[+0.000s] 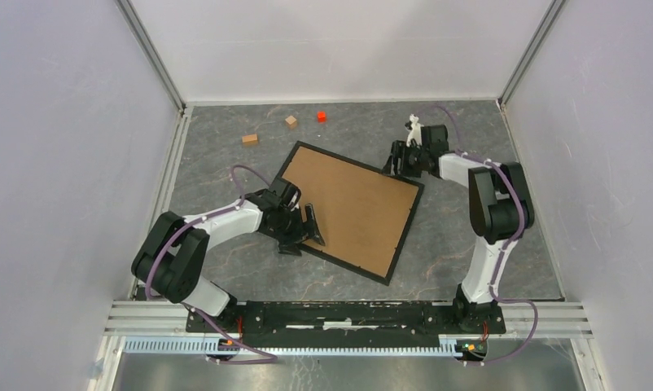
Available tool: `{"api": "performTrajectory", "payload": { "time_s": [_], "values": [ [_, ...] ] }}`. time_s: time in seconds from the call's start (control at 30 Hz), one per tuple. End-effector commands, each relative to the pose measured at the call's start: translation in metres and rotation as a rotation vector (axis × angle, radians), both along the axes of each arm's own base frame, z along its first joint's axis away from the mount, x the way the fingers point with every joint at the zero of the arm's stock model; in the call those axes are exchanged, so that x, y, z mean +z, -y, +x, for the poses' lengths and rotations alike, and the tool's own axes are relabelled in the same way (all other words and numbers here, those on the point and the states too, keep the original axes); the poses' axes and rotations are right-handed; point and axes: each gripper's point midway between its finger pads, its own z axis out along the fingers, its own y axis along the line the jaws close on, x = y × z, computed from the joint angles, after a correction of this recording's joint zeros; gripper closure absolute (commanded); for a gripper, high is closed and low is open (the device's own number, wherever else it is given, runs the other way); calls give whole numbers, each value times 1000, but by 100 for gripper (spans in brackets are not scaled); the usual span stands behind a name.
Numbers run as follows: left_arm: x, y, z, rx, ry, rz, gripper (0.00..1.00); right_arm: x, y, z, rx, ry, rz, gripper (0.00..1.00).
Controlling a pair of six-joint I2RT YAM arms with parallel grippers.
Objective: Put the photo into the frame
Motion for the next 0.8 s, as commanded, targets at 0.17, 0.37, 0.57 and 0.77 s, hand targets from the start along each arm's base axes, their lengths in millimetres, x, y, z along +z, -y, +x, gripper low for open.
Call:
{"api": "performTrajectory", "payload": {
  "time_s": [0.17,0.37,0.57,0.77],
  "values": [
    [-18,-29,43,-39,74,165,19,13,-11,-149,114,-109,142,34],
    [-16,-57,64,-61,102,312,28,6,-8,-213,210,-148,88,34],
    [-18,-65,68,-22,91,348,47,2,-8,-229,191,-138,111,34],
    [-9,-73,87,-2,103,396,63,7,-17,-233,209,-116,127,34]
  ]
}}
